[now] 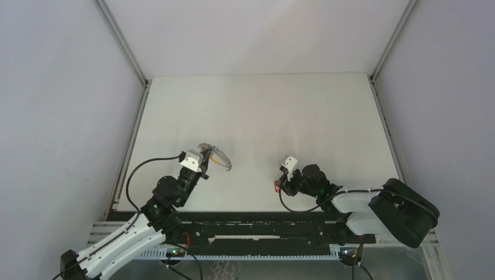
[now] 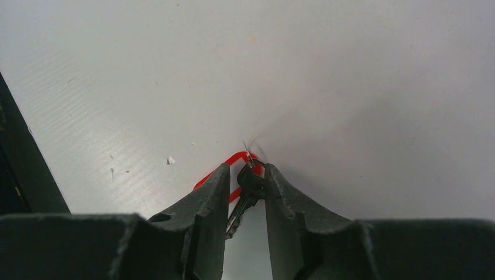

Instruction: Put the keys on the keyring

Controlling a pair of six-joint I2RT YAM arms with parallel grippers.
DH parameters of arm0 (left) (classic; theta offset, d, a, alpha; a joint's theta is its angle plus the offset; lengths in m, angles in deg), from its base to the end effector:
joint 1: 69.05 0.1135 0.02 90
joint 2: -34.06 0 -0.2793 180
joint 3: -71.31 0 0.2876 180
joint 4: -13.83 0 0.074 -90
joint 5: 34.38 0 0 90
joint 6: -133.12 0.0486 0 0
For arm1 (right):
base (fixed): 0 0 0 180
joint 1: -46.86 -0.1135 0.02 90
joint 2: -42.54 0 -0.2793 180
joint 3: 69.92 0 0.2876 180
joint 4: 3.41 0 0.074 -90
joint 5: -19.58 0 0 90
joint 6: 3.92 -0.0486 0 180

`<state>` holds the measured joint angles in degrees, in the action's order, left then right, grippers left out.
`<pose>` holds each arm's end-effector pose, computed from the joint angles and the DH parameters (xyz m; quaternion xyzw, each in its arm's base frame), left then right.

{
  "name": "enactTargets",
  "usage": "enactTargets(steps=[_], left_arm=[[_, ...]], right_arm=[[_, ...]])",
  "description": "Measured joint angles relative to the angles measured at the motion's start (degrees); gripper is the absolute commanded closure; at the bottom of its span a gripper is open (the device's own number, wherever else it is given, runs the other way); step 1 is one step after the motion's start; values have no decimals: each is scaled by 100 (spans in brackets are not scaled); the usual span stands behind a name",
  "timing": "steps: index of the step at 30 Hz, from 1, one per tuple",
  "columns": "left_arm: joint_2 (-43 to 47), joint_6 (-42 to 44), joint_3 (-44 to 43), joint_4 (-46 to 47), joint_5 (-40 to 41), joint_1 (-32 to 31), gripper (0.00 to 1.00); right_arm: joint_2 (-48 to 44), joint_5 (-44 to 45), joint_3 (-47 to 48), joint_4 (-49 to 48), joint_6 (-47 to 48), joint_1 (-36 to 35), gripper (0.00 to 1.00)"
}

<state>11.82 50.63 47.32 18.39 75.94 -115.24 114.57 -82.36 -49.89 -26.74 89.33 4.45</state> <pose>0.1283 -0.1094 0.2411 0.1793 0.6452 -0.1318 0.7309 0.1538 0.1541 0.0942 -0.3808 0.7679 0.2543 0.4479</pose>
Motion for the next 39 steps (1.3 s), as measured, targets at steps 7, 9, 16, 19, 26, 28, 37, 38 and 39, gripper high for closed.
enactTargets(steps=[7, 9, 16, 19, 26, 28, 37, 38, 39], left_arm=[[0, 0, 0, 0, -2, 0, 100], [0, 0, 0, 0, -2, 0, 100], [0, 0, 0, 0, -2, 0, 100], [0, 0, 0, 0, -4, 0, 100], [2, 0, 0, -2, -9, 0, 100], [4, 0, 0, -2, -11, 0, 100], [13, 0, 0, -2, -17, 0, 100], [13, 0, 0, -2, -17, 0, 100], [13, 0, 0, -2, -20, 0, 100]], right_arm=[[59, -109, 107, 0, 68, 22, 74], [70, -131, 140, -2, 74, 46, 74], [101, -219, 155, -2, 85, 72, 76], [114, -247, 155, 0, 83, 72, 78], [326, -306, 229, 48, 83, 68, 83], [378, -306, 262, 52, 85, 57, 84], [396, -293, 291, 92, 85, 0, 99], [396, -293, 291, 92, 85, -4, 100], [396, -293, 293, 92, 87, -9, 100]])
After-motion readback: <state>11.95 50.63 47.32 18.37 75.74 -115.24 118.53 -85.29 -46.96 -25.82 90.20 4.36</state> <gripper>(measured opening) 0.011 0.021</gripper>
